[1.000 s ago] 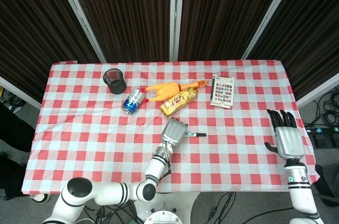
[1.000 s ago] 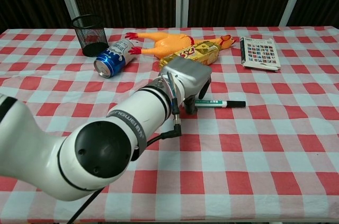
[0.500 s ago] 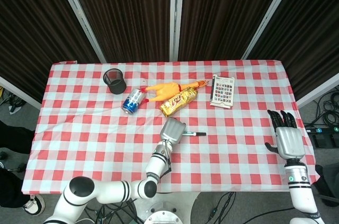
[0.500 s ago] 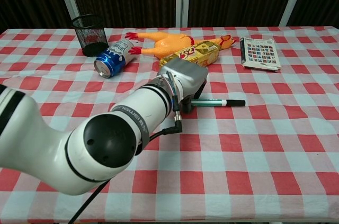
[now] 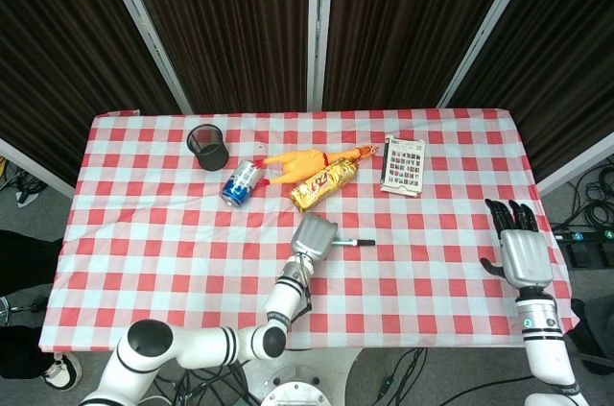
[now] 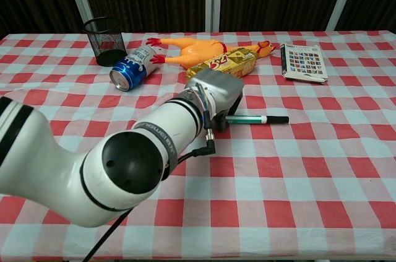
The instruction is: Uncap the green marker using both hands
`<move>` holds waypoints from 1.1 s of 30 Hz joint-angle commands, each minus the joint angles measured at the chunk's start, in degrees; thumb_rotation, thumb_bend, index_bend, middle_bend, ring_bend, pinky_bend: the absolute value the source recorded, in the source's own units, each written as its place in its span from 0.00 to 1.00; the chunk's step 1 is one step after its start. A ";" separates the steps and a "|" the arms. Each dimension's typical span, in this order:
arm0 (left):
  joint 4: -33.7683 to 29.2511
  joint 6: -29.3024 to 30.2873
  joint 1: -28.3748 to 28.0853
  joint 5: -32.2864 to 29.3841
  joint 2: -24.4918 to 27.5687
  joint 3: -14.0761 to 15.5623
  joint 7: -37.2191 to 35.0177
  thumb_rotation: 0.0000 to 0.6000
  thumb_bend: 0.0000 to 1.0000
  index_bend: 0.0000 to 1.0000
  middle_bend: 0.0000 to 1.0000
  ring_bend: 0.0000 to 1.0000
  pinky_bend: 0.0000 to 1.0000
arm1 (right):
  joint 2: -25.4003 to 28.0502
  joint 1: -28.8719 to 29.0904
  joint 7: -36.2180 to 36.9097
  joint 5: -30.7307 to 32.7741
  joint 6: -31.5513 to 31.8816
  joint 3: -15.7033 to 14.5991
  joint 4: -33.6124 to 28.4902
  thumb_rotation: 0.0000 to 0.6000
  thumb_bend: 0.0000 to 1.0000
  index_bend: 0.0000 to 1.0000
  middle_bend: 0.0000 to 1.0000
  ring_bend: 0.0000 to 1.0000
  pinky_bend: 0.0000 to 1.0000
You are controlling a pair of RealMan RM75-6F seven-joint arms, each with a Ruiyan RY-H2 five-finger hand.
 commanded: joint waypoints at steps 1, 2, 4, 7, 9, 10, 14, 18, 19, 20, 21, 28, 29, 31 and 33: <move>-1.57 0.93 0.53 1.02 0.88 0.18 -0.95 1.00 0.46 0.53 0.55 0.49 0.53 | 0.06 0.05 -0.25 -0.06 0.04 -0.04 -0.22 1.00 0.05 0.04 0.11 0.00 0.00; -2.11 1.20 0.70 1.31 1.21 0.27 -1.19 1.00 0.46 0.53 0.55 0.49 0.53 | 0.07 0.10 -0.40 -0.12 0.03 -0.06 -0.32 1.00 0.05 0.04 0.11 0.00 0.00; -3.61 1.75 1.19 1.59 2.01 0.32 -1.71 1.00 0.47 0.54 0.55 0.50 0.53 | -0.03 0.29 -0.69 -0.38 0.00 -0.09 -0.51 1.00 0.05 0.04 0.11 0.00 0.00; -5.94 2.60 1.69 2.01 3.21 0.32 -2.20 1.00 0.47 0.54 0.55 0.50 0.53 | -1.12 0.86 -0.67 -2.29 1.09 0.09 -0.30 1.00 0.05 0.06 0.14 0.00 0.00; -7.55 3.08 1.89 2.44 3.93 0.32 -2.55 1.00 0.47 0.54 0.55 0.50 0.53 | -2.53 1.62 -0.54 -4.54 2.15 0.24 0.41 1.00 0.05 0.14 0.21 0.01 0.05; -8.54 3.34 1.90 2.69 4.35 0.27 -2.66 1.00 0.47 0.54 0.55 0.50 0.53 | -3.14 2.36 -0.58 -5.59 1.99 0.31 0.51 1.00 0.05 0.19 0.25 0.03 0.08; -10.85 4.02 1.68 3.37 5.47 0.10 -2.91 1.00 0.47 0.54 0.55 0.50 0.54 | -4.15 5.29 -4.22 -6.36 -0.06 1.32 -0.86 1.00 0.05 0.28 0.31 0.06 0.12; -12.10 4.10 1.55 3.26 6.76 -0.08 -3.18 1.00 0.47 0.54 0.55 0.50 0.54 | -4.94 8.11 -8.86 -5.45 -2.96 2.15 -3.31 1.00 0.05 0.33 0.35 0.09 0.13; -12.41 4.08 1.58 3.15 7.08 -0.13 -3.31 1.00 0.47 0.54 0.55 0.50 0.54 | -5.18 8.71 -9.72 -5.19 -3.61 2.30 -3.62 1.00 0.06 0.34 0.36 0.09 0.13; -12.74 4.09 1.60 3.14 7.41 -0.13 -3.41 1.00 0.47 0.54 0.55 0.50 0.54 | -5.46 9.31 -10.48 -4.94 -4.26 2.42 -3.83 1.00 0.06 0.35 0.37 0.10 0.13; -13.22 4.18 1.66 3.24 7.83 -0.05 -3.61 1.00 0.47 0.54 0.55 0.50 0.54 | -5.89 10.14 -11.27 -4.62 -5.20 2.57 -3.96 1.00 0.07 0.37 0.37 0.11 0.14; -16.05 4.62 1.81 3.45 9.71 0.89 -4.14 1.00 0.47 0.54 0.56 0.51 0.54 | -8.72 14.74 -15.23 -1.91 -10.74 3.04 -3.48 1.00 0.09 0.40 0.38 0.12 0.14; -16.46 4.75 1.81 3.46 9.89 1.00 -4.18 1.00 0.47 0.54 0.56 0.51 0.54 | -9.12 15.18 -15.67 -1.56 -11.13 3.09 -3.31 1.00 0.09 0.40 0.38 0.12 0.14; -17.49 5.09 1.80 3.39 10.32 1.21 -4.16 1.00 0.47 0.54 0.56 0.51 0.54 | -10.01 16.11 -16.65 -0.63 -11.93 3.20 -2.77 1.00 0.09 0.40 0.39 0.12 0.14; -18.49 5.57 1.73 3.35 10.73 1.44 -3.97 1.00 0.47 0.54 0.56 0.51 0.54 | -10.76 16.88 -17.38 0.32 -12.60 3.29 -2.17 1.00 0.10 0.40 0.39 0.12 0.14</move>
